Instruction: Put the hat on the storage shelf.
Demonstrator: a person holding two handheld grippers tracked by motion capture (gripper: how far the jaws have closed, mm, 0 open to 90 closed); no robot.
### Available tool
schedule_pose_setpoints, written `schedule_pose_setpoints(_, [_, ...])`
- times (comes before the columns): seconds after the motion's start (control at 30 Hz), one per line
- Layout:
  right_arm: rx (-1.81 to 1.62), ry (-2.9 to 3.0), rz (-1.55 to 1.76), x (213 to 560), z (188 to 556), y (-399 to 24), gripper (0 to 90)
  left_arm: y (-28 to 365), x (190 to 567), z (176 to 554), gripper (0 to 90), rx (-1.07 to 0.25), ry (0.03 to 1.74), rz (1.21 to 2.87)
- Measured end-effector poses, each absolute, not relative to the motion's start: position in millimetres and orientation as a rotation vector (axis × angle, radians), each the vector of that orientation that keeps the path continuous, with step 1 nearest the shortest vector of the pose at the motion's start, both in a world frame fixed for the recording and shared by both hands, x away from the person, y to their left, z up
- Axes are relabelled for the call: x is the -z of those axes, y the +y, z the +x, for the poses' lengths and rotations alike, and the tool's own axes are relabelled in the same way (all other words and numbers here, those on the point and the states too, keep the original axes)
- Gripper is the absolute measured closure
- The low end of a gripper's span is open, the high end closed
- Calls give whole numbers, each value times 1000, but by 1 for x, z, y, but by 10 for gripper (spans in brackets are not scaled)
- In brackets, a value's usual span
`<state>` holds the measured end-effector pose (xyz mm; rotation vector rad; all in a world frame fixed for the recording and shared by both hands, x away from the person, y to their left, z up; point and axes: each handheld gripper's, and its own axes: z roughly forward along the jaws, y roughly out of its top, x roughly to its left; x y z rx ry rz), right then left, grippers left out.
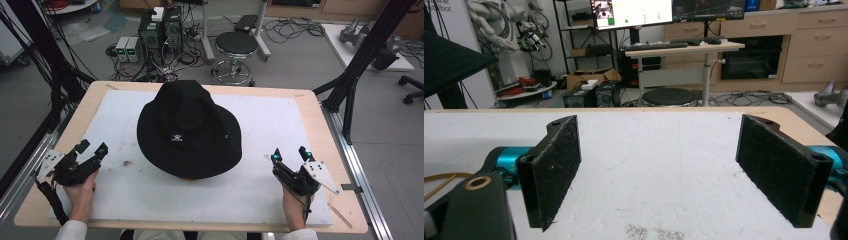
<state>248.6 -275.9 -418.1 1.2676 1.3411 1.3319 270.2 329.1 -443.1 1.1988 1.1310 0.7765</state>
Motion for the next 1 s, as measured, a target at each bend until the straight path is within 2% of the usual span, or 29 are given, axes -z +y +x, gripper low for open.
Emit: schedule_pose_setpoints(1.0, [-1319, 1332, 1282, 423, 249, -278, 174, 330, 443, 269, 231, -772, 1129, 1205])
